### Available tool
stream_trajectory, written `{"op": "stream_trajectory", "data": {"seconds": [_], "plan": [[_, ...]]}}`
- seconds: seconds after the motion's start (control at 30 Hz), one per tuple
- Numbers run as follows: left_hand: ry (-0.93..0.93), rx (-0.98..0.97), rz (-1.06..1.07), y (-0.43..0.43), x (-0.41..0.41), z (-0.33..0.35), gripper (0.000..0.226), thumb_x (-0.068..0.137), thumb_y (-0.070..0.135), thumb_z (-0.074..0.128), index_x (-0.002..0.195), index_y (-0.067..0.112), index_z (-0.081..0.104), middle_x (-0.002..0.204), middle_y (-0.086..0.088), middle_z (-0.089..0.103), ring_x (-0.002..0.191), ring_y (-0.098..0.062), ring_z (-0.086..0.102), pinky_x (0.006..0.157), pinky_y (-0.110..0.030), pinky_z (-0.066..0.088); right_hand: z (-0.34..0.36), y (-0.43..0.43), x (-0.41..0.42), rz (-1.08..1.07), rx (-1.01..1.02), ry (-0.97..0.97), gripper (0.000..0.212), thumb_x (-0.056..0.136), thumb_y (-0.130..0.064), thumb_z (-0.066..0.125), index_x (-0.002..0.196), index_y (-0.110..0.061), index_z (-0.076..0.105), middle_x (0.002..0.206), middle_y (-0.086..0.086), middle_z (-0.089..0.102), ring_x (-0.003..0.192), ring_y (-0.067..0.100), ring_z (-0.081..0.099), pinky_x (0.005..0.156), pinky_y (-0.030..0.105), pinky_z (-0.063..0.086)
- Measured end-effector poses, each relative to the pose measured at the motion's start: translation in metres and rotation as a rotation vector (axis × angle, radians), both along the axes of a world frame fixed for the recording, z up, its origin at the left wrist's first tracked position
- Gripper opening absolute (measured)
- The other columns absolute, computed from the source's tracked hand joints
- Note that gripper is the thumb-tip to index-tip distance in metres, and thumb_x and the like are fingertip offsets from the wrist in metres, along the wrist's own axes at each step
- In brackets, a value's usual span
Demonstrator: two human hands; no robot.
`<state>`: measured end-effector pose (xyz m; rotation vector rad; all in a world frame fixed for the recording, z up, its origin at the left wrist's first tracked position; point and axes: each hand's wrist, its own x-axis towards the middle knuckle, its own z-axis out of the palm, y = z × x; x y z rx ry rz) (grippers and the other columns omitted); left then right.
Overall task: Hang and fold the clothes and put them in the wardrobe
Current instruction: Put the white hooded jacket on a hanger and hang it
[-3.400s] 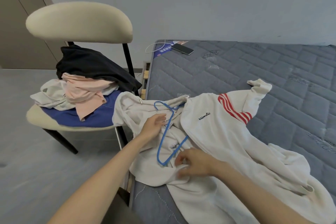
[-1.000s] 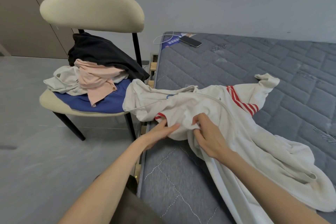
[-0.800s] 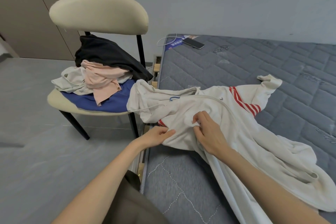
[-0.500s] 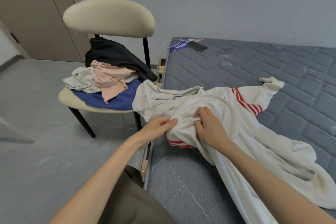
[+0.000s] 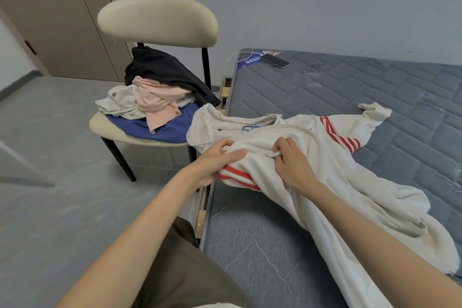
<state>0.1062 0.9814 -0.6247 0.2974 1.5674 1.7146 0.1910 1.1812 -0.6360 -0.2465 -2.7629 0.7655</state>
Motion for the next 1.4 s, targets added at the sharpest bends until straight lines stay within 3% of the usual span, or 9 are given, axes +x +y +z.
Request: {"op": "stream_trajectory", "data": {"seconds": [0.17, 0.3, 0.5, 0.67, 0.8, 0.9, 1.0, 1.23, 1.4], "plan": [[0.101, -0.042, 0.077, -0.009, 0.013, -0.030, 0.055, 0.075, -0.007, 0.071, 0.121, 0.017, 0.052, 0.109, -0.011, 0.068, 0.096, -0.023, 0.066, 0.083, -0.038, 0.055, -0.001, 0.001, 0.000, 0.003, -0.006, -0.123, 0.016, 0.085, -0.001, 0.043, 0.100, -0.006, 0.049, 0.103, 0.009, 0.048, 0.084, 0.030, 0.051, 0.073, 0.038, 0.042], [-0.022, -0.003, 0.222, -0.002, 0.008, -0.036, 0.038, 0.080, 0.002, 0.071, 0.111, 0.018, 0.058, 0.092, -0.006, 0.073, 0.081, -0.020, 0.070, 0.072, -0.033, 0.058, -0.008, -0.002, 0.011, 0.101, 0.013, -0.299, 0.032, 0.078, -0.014, 0.057, 0.109, -0.015, 0.049, 0.118, 0.004, 0.046, 0.103, 0.028, 0.048, 0.082, 0.034, 0.041], [-0.002, 0.015, 0.062, 0.029, -0.007, -0.004, 0.030, 0.079, 0.006, 0.072, 0.104, 0.020, 0.062, 0.091, -0.008, 0.073, 0.079, -0.017, 0.070, 0.067, -0.026, 0.058, -0.017, -0.024, 0.019, 0.112, 0.267, -0.090, 0.042, 0.079, -0.061, 0.058, 0.099, -0.024, 0.054, 0.105, -0.010, 0.051, 0.095, 0.013, 0.037, 0.077, 0.032, 0.031], [-0.039, 0.091, 0.101, 0.039, -0.015, 0.009, 0.023, 0.089, 0.012, 0.063, 0.111, 0.017, 0.063, 0.094, -0.005, 0.071, 0.087, -0.015, 0.069, 0.070, -0.023, 0.056, 0.004, -0.006, 0.011, 0.007, -0.330, -0.012, 0.010, 0.092, -0.026, 0.059, 0.083, -0.022, 0.059, 0.080, -0.010, 0.061, 0.072, 0.003, 0.054, 0.069, 0.023, 0.038], [0.250, -0.194, -0.010, 0.029, -0.004, -0.026, 0.032, 0.082, -0.002, 0.063, 0.111, 0.011, 0.059, 0.114, -0.002, 0.064, 0.107, -0.014, 0.060, 0.081, -0.022, 0.051, 0.013, 0.016, 0.013, -0.106, -0.658, -0.004, 0.018, 0.093, -0.023, 0.057, 0.095, -0.006, 0.061, 0.083, 0.010, 0.064, 0.076, 0.013, 0.055, 0.074, 0.027, 0.042], [0.503, -0.372, -0.233, 0.030, 0.005, -0.052, 0.046, 0.079, 0.015, 0.074, 0.121, 0.018, 0.056, 0.125, 0.003, 0.056, 0.117, -0.015, 0.052, 0.093, -0.022, 0.044, 0.016, 0.026, 0.014, -0.155, -0.814, 0.009, 0.020, 0.093, -0.018, 0.057, 0.100, 0.000, 0.060, 0.087, 0.005, 0.062, 0.081, 0.012, 0.056, 0.077, 0.027, 0.044], [0.603, -0.418, -0.124, 0.049, 0.012, -0.066, 0.072, 0.073, 0.031, 0.078, 0.135, 0.018, 0.044, 0.132, -0.001, 0.049, 0.120, -0.017, 0.046, 0.102, -0.031, 0.040, 0.019, 0.035, 0.014, -0.208, -0.966, 0.043, 0.011, 0.093, -0.015, 0.057, 0.094, -0.008, 0.065, 0.099, 0.002, 0.066, 0.092, 0.016, 0.060, 0.086, 0.031, 0.047], [0.595, -0.381, 0.060, 0.069, 0.012, -0.074, 0.013, 0.087, 0.011, 0.063, 0.091, 0.016, 0.051, 0.105, -0.003, 0.058, 0.100, -0.021, 0.058, 0.085, -0.025, 0.044, 0.023, 0.045, 0.014, -0.310, -1.084, 0.015, 0.016, 0.095, -0.024, 0.056, 0.080, -0.023, 0.059, 0.089, 0.000, 0.066, 0.087, 0.019, 0.063, 0.079, 0.032, 0.050], [0.575, -0.351, 0.017, 0.050, 0.011, -0.066, 0.007, 0.096, 0.011, 0.049, 0.091, 0.013, 0.045, 0.097, 0.000, 0.054, 0.090, -0.012, 0.049, 0.068, -0.015, 0.037, 0.015, 0.037, 0.010, -0.309, -0.992, 0.017, 0.006, 0.095, -0.022, 0.056, 0.092, -0.024, 0.060, 0.109, 0.002, 0.064, 0.093, 0.015, 0.062, 0.078, 0.025, 0.050]]}}
